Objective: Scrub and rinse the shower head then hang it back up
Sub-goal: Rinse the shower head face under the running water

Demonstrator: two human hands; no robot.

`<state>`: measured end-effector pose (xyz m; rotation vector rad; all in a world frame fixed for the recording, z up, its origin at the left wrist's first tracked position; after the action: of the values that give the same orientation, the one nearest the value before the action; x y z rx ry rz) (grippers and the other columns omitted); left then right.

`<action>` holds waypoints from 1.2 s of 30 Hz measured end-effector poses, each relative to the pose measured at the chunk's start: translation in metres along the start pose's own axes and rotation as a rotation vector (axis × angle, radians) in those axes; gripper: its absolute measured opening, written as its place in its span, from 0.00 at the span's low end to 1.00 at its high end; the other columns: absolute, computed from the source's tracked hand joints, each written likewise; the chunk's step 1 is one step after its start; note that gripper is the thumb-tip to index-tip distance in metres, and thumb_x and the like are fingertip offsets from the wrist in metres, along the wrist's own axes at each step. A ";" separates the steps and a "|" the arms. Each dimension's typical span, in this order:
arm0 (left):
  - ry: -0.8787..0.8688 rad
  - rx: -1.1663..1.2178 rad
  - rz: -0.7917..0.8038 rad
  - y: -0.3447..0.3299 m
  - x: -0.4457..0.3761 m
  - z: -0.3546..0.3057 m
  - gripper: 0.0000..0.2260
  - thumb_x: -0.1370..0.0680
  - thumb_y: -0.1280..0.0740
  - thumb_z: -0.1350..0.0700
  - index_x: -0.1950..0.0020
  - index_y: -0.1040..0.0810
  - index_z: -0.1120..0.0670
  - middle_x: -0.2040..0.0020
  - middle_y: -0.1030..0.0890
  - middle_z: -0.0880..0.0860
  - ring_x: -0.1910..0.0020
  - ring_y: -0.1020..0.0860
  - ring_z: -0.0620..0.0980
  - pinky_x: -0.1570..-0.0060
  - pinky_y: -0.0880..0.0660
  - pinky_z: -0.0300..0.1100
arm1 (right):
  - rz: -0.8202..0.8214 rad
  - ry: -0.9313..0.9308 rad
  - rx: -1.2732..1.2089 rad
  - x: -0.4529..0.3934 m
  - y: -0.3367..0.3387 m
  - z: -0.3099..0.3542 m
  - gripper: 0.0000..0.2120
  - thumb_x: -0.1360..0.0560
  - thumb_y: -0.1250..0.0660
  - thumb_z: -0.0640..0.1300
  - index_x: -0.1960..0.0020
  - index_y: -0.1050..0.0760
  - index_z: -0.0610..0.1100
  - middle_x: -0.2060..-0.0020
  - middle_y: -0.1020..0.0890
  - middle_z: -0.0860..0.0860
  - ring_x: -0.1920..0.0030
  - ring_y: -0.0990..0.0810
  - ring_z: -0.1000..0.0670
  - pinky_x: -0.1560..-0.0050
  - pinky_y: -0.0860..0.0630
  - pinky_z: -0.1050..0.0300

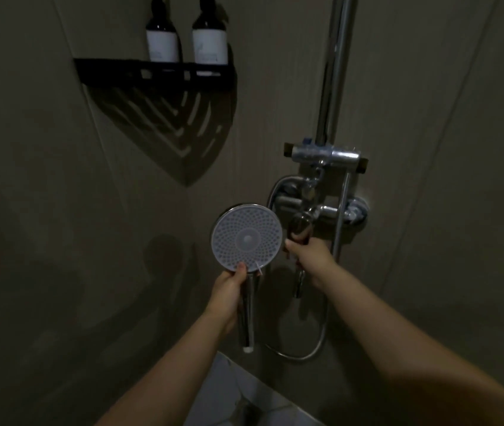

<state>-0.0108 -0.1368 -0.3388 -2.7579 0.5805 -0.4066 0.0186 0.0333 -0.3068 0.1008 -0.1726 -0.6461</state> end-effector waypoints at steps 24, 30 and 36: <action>-0.146 -0.941 0.123 0.054 -0.104 0.137 0.17 0.20 0.42 0.48 0.63 0.25 0.57 0.70 0.24 0.56 0.75 0.27 0.50 0.76 0.31 0.35 | -0.028 0.271 -0.094 0.018 -0.016 -0.008 0.14 0.21 0.41 0.41 0.66 0.33 0.41 0.70 0.29 0.47 0.70 0.28 0.51 0.67 0.29 0.62; -0.104 -0.978 0.193 0.043 -0.101 0.139 0.15 0.21 0.40 0.47 0.59 0.25 0.58 0.68 0.24 0.55 0.73 0.26 0.49 0.74 0.29 0.36 | 0.012 0.237 -0.043 0.031 -0.011 -0.006 0.15 0.20 0.43 0.42 0.66 0.34 0.41 0.69 0.30 0.48 0.69 0.30 0.52 0.67 0.30 0.62; -0.093 -1.006 0.231 0.032 -0.099 0.145 0.17 0.21 0.40 0.47 0.47 0.25 0.62 0.66 0.24 0.56 0.71 0.25 0.49 0.72 0.29 0.38 | -0.024 0.233 -0.032 0.024 -0.015 -0.005 0.14 0.20 0.43 0.43 0.64 0.33 0.41 0.68 0.28 0.47 0.68 0.27 0.52 0.65 0.28 0.62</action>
<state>-0.0613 -0.0903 -0.5039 -3.5137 1.3575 0.1299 0.0295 0.0076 -0.3109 0.1469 0.0634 -0.6555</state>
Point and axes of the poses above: each hand's wrist, its own x-axis away from the middle knuckle, its own y-axis out of the back of the hand, z = x × y, the point moved 3 cm from there along -x, towards the middle knuckle
